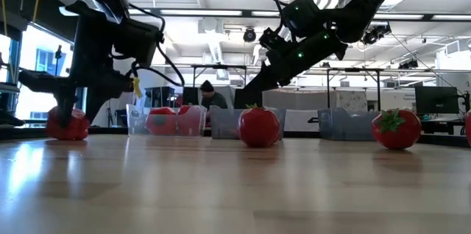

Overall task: Sort produce into baskets
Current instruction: Put the red bell pepper into the transparent bin

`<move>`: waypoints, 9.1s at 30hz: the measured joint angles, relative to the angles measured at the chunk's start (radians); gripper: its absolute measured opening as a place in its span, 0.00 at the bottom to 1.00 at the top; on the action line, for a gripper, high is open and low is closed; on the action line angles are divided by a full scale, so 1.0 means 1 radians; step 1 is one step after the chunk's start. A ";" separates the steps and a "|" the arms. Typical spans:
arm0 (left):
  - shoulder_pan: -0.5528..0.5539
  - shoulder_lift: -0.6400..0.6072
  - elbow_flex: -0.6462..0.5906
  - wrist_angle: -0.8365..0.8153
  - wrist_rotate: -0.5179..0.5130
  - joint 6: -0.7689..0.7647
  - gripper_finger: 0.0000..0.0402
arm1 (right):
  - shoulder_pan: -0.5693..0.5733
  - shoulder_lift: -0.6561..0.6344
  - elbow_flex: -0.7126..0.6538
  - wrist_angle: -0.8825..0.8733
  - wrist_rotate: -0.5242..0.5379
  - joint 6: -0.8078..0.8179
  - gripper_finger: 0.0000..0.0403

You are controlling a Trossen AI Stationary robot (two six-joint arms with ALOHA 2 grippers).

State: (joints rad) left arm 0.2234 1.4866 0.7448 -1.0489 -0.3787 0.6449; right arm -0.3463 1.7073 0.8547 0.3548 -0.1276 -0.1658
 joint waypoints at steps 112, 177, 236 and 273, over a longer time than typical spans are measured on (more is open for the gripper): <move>0.457 0.039 0.164 0.656 0.186 -0.329 0.11 | 0.000 0.000 0.000 -0.022 0.001 0.011 0.00; 0.422 0.127 0.185 0.760 0.275 -0.381 0.00 | 0.000 0.001 0.000 -0.036 0.001 0.034 0.00; 0.485 0.117 0.185 0.653 0.116 -0.407 0.00 | 0.000 0.001 0.000 -0.046 0.001 0.042 0.03; 0.441 -0.298 -0.156 1.170 0.343 -0.569 0.00 | 0.170 -0.068 0.045 -0.360 0.378 0.686 0.79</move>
State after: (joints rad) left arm 0.6647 1.1889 0.5884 0.1210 -0.0357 0.0759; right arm -0.1767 1.6391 0.8997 -0.0051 0.2502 0.5201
